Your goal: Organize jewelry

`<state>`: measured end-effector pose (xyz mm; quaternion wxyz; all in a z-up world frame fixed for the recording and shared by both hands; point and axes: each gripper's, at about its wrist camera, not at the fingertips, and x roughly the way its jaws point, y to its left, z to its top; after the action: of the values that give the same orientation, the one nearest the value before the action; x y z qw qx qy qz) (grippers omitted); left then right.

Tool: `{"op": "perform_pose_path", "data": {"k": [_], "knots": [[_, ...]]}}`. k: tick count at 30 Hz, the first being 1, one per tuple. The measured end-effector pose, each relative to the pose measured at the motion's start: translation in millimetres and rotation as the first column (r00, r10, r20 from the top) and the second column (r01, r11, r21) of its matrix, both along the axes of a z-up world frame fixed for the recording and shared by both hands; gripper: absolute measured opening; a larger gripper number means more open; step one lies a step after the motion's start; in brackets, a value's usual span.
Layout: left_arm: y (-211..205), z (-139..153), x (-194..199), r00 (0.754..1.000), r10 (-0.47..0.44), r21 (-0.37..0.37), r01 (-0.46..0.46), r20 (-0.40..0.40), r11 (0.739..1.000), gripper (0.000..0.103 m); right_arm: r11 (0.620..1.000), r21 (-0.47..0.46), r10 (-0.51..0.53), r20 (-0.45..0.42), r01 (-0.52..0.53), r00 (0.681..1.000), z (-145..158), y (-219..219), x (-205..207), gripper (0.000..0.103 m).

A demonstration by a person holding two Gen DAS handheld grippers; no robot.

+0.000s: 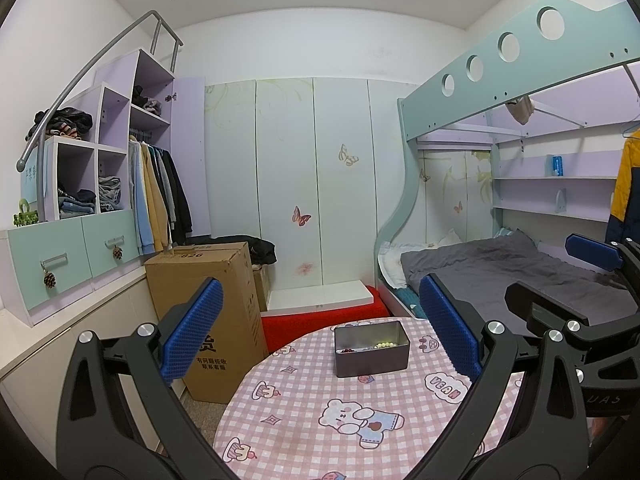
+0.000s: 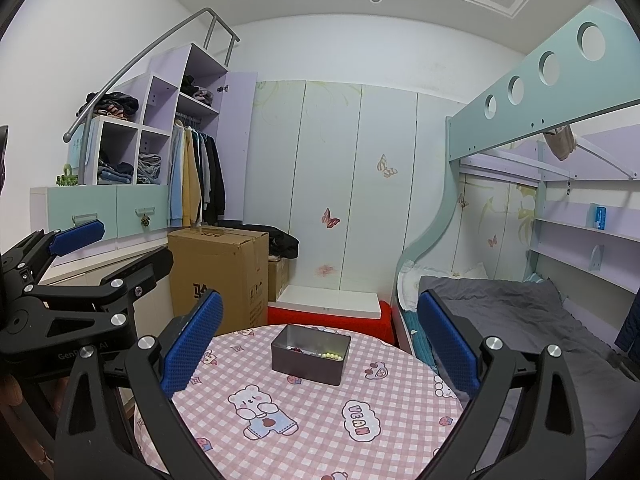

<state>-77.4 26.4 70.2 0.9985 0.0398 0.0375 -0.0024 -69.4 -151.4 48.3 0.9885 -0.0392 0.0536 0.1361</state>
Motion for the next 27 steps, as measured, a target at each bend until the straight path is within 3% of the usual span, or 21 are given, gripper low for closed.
{"op": "perform_pose_path", "data": {"k": [27], "knots": [[8.1, -5.0, 3.0, 1.0, -0.002, 0.004, 0.002, -0.012, 1.0, 0.096, 1.0, 0.0, -0.001, -0.009, 0.001, 1.0, -4.0, -1.1, 4.2, 0.094]]}}
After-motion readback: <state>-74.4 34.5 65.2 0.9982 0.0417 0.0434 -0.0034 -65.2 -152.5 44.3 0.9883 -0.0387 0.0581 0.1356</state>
